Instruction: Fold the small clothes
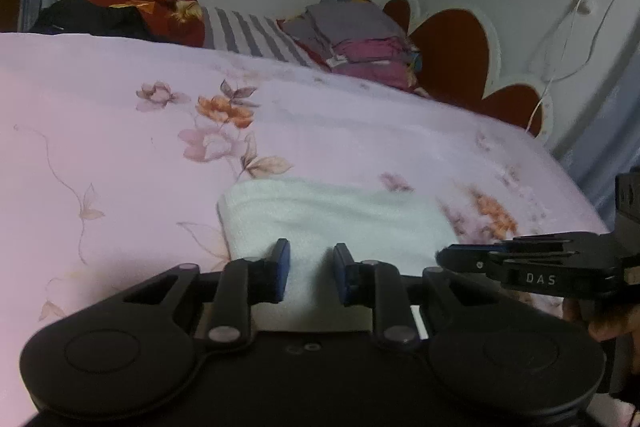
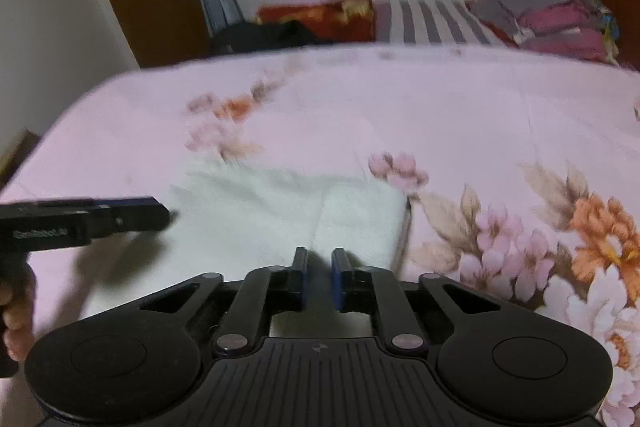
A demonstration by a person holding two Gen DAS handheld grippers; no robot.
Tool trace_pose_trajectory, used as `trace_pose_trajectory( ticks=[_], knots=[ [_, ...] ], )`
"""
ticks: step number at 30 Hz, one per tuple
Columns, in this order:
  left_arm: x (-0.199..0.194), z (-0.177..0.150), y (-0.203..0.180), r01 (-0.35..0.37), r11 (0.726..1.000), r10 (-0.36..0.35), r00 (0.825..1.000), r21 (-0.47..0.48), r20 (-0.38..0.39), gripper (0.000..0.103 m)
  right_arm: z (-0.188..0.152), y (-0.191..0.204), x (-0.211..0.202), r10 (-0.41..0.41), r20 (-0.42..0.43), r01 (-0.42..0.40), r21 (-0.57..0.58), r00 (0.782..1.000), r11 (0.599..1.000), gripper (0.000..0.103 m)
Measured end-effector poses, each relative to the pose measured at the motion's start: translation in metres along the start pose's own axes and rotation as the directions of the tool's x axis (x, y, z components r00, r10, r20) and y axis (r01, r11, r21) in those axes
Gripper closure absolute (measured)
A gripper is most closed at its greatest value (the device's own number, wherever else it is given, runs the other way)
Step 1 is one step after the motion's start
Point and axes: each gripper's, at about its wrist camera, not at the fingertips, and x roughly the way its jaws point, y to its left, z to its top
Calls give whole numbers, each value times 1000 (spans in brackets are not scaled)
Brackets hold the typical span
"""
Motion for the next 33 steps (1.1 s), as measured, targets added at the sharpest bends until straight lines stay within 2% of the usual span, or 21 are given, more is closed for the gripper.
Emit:
trace_pose_trajectory(
  ticks=[3,6,8,9,11,13,16,17,18,23,25,27,29,30,31,33],
  knots=[
    [5,-5,0,-10,1000,10,1000,15,2,82,-4,-3,12,-54,-10,54,-23,998,998,94],
    [4,-5,0,-9,1000,9,1000,20,0,82,-5,-5,12,-65,-18,65,-28,998,997,94],
    [-6,-2,-2,-7,1000,7,1000,18,1,86,-4,-2,7,-78,-21,76,-45,997,996,93],
    [-20,-2,-6,19,999,-20,999,30,31,87,-3,2,-2,-82,-7,81,-47,997,996,93],
    [-44,-6,-14,47,998,-50,996,40,77,90,-4,9,-19,-42,40,45,-61,998,997,93],
    [-56,-17,-19,83,995,-87,993,45,77,90,-10,18,-31,5,42,-2,-81,999,997,93],
    [-47,-37,-25,72,996,-73,997,49,1,91,-27,30,-30,11,-7,-12,-134,1000,991,93],
    [-38,-44,-26,66,997,-65,997,42,-31,100,-33,32,-24,-28,-23,24,-154,999,988,94],
    [-31,-50,-25,77,997,-76,996,31,-42,100,-37,30,-18,-57,-28,51,-160,998,986,94],
    [-30,-59,-15,90,992,-89,996,-85,15,98,-40,28,-12,-62,-7,60,-152,998,987,94],
    [-45,-61,-19,83,991,-79,996,-103,40,101,-43,28,-15,-60,-2,59,-162,998,985,94],
    [-66,-66,-25,83,992,-76,994,-96,74,97,-45,27,-34,-28,24,31,-135,999,990,94],
    [-70,-74,-27,50,995,-45,997,-92,57,100,-53,28,-48,18,22,-15,-130,1000,991,94],
    [-63,-78,-26,45,993,-43,999,-109,24,99,-57,30,-50,31,0,-31,-136,1000,990,94],
    [-54,-83,-24,45,990,-46,999,-134,-7,101,-65,32,-47,30,-22,-32,-149,999,988,94],
    [-47,-87,-20,51,980,-52,999,-191,0,100,-76,31,-35,4,-50,-12,-145,999,989,94]
  ],
)
